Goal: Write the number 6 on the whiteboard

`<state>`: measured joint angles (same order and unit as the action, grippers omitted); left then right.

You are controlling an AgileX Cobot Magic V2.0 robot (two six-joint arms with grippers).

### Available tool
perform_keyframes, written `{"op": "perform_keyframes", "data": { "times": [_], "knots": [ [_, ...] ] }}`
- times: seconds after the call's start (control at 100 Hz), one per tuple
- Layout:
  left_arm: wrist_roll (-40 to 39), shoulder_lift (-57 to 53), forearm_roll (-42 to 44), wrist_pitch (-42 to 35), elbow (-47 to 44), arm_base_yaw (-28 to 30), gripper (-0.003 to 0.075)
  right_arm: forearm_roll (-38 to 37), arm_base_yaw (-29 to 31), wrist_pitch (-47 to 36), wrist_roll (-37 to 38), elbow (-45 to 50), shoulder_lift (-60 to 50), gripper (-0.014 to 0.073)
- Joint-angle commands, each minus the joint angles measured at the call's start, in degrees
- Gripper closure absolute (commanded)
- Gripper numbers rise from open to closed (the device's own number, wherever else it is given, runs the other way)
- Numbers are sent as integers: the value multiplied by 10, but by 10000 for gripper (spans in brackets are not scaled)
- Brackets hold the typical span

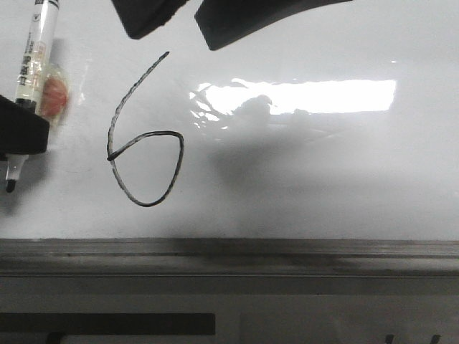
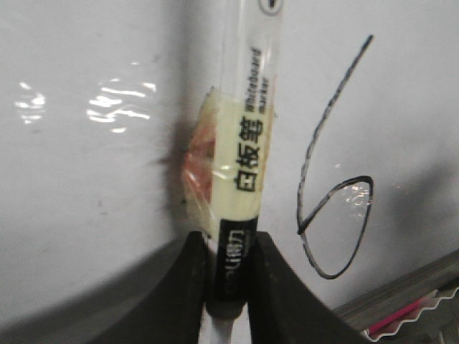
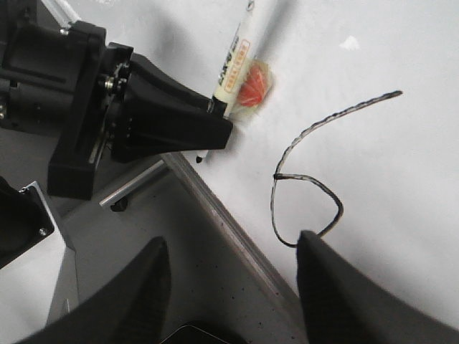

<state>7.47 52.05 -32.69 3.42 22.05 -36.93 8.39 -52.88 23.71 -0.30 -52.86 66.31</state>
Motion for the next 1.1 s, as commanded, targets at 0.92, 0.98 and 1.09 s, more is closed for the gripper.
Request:
{"op": "perform_keyframes", "data": {
  "times": [0.92, 0.98, 1.09],
  "knots": [
    [-4, -7, -23, -25, 28, 10, 451, -3, 4, -43, -5, -15, -14, 242],
    [-4, -7, -23, -25, 28, 10, 428, -3, 4, -43, -5, -15, -14, 242],
    [-4, -7, -23, -24, 28, 10, 409, -3, 4, -43, -5, -15, -14, 242]
  ]
}}
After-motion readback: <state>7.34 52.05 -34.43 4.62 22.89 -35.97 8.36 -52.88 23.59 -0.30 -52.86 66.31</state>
